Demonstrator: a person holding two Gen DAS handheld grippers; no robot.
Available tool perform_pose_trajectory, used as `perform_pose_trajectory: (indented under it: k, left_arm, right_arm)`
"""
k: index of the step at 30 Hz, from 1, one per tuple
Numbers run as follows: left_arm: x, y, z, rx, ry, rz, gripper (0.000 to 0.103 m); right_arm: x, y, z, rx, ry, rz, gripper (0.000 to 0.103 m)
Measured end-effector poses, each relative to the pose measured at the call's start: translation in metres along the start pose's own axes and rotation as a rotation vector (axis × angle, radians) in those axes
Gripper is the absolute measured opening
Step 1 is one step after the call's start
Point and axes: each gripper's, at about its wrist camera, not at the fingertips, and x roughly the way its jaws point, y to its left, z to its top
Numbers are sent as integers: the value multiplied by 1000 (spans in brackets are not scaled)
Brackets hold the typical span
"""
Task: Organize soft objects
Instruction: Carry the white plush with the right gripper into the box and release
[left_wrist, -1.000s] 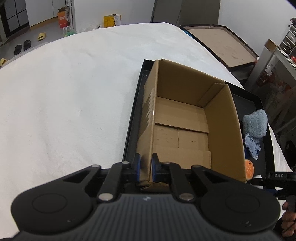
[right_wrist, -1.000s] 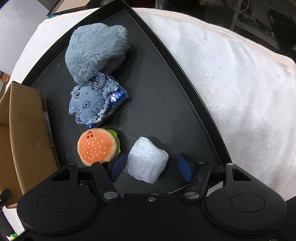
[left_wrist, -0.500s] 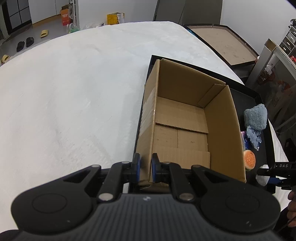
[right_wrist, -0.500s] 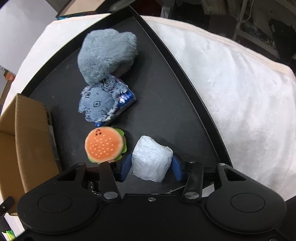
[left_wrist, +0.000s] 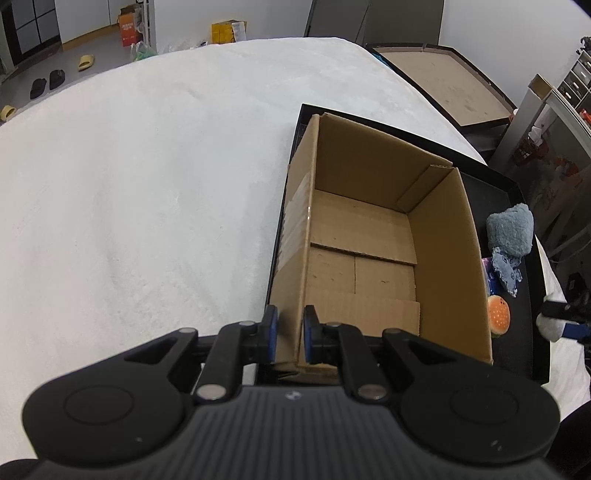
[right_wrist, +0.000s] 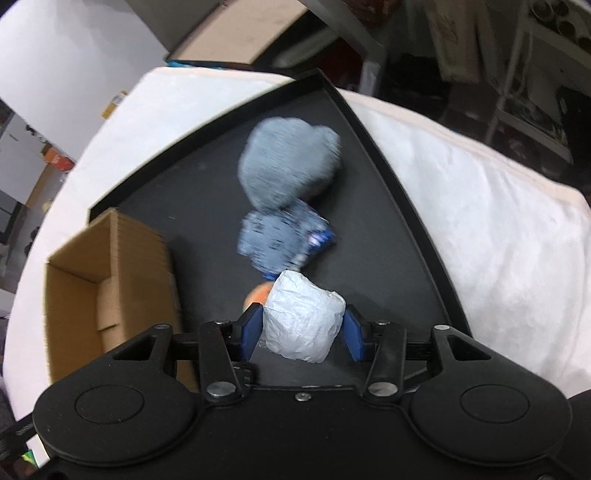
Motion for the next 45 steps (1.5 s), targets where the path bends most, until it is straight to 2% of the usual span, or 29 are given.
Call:
perform_pose_trajectory:
  k: [16, 31, 38, 39, 40, 41, 42, 45]
  left_arm:
    - [8, 9, -1, -25, 3, -62, 12]
    - [10, 13, 5, -73, 23, -72, 13]
    - [12, 21, 6, -83, 31, -94, 13]
    - [13, 22, 7, -84, 32, -97, 13]
    - [13, 23, 7, -85, 33, -101, 13]
    - [13, 24, 7, -83, 33, -103, 13]
    - [13, 25, 7, -82, 34, -105, 13]
    - [13, 26, 7, -82, 32, -110, 13]
  right_arm:
    - [-29, 78, 9, -156, -70, 102, 46]
    - [-11, 155, -11, -326, -67, 163, 46]
    - [-3, 184, -13, -342, -76, 207, 48]
    - [-2, 187, -13, -342, -77, 221, 56]
    - [-2, 190, -13, -342, -77, 240, 72]
    - [0, 193, -13, -339, -68, 255, 78]
    - [0, 194, -13, -336, -62, 253, 81]
    - [-2, 192, -15, -339, -84, 243, 81]
